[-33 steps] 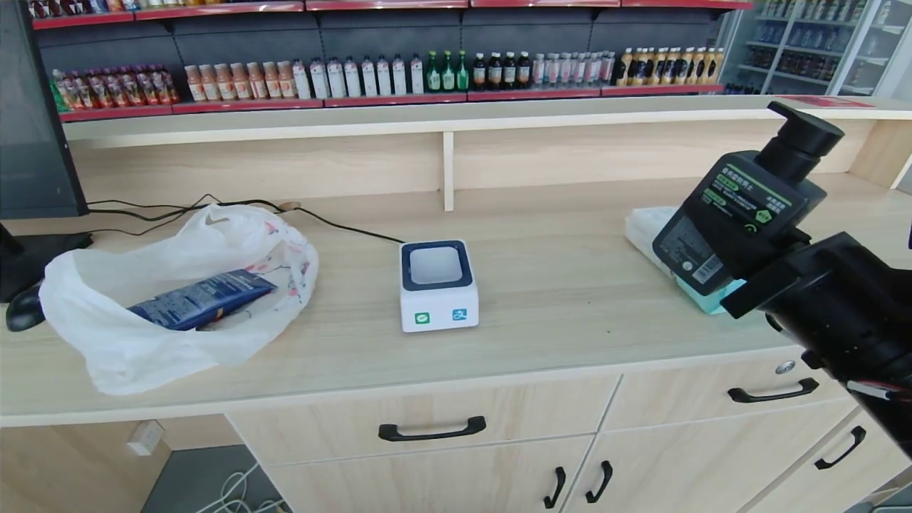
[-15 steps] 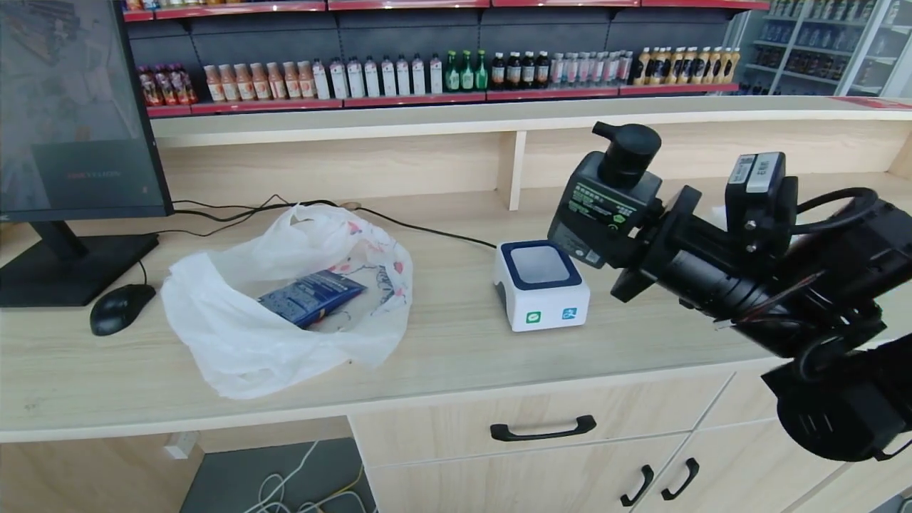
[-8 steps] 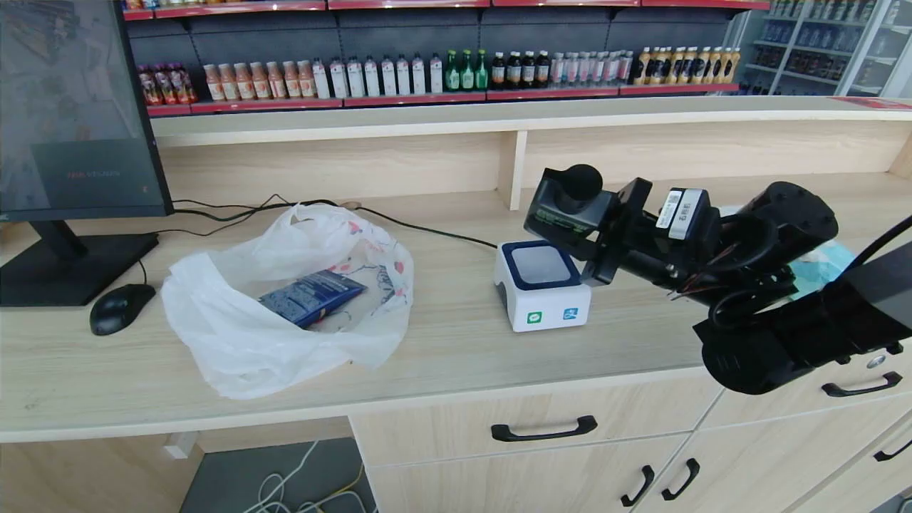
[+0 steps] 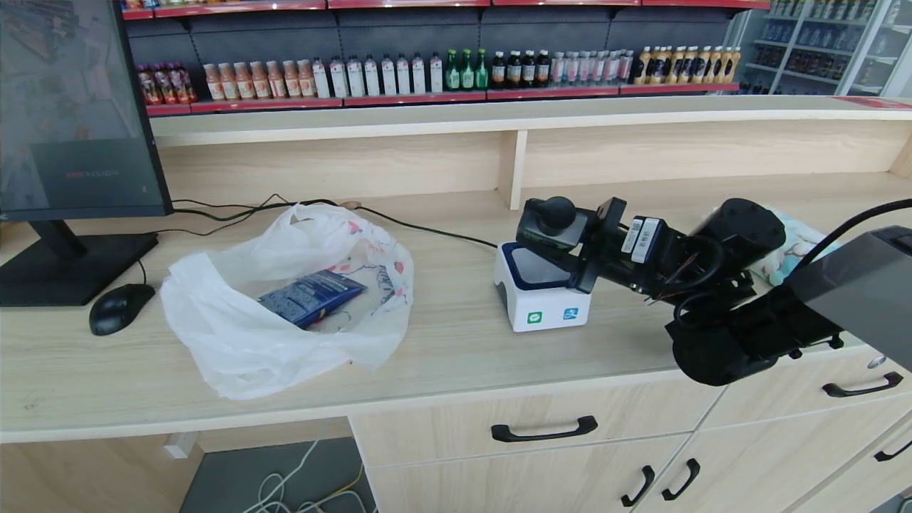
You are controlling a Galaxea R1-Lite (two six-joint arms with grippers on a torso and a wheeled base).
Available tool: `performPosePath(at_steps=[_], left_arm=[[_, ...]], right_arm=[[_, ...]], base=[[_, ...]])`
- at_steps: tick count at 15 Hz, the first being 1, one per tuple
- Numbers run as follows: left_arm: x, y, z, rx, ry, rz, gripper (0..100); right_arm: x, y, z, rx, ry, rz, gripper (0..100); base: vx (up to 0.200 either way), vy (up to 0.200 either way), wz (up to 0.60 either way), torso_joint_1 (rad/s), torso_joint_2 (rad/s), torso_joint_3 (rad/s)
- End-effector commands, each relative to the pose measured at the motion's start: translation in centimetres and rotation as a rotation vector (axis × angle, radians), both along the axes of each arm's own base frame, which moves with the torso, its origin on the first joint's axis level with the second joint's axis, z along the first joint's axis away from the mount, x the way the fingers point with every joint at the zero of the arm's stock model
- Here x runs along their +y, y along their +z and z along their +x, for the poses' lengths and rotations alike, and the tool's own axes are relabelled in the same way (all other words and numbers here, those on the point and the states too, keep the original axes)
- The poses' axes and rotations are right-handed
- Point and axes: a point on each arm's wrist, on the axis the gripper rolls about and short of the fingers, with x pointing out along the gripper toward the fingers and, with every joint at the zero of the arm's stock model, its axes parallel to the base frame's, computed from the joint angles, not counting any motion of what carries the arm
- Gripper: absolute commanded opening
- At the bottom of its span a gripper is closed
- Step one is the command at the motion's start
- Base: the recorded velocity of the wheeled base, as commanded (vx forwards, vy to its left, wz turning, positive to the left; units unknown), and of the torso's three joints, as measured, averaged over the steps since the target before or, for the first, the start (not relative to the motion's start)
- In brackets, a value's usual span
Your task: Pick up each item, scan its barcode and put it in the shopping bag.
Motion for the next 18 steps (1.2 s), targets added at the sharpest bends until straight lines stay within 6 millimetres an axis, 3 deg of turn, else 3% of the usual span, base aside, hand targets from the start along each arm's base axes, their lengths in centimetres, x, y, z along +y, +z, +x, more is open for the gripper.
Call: performPosePath(at_steps=[1,11,16,18], left_arm=[[0.0,0.0,0.0,0.000,0.000,0.000,100],[0.0,0.0,0.0,0.000,0.000,0.000,100],[0.0,0.0,0.0,0.000,0.000,0.000,100],[0.0,0.0,0.0,0.000,0.000,-0.002,100]], right_arm=[[0.1,-0.5,0.4,0.005,-0.001,-0.003,0],[-0.2,-0.4,0.2,0.029,-0.005,0.003,0],[-1.2,1.7,-2.6,0.153,-0.064,0.099,0],[-1.8,3.6,-4.4,0.270,-0.173,0.276,0]], base=[[0.000,0.000,0.00,0.000,0.00,0.000],[0.000,0.000,0.00,0.000,0.00,0.000],[0.000,0.000,0.00,0.000,0.00,0.000],[0.000,0.000,0.00,0.000,0.00,0.000]])
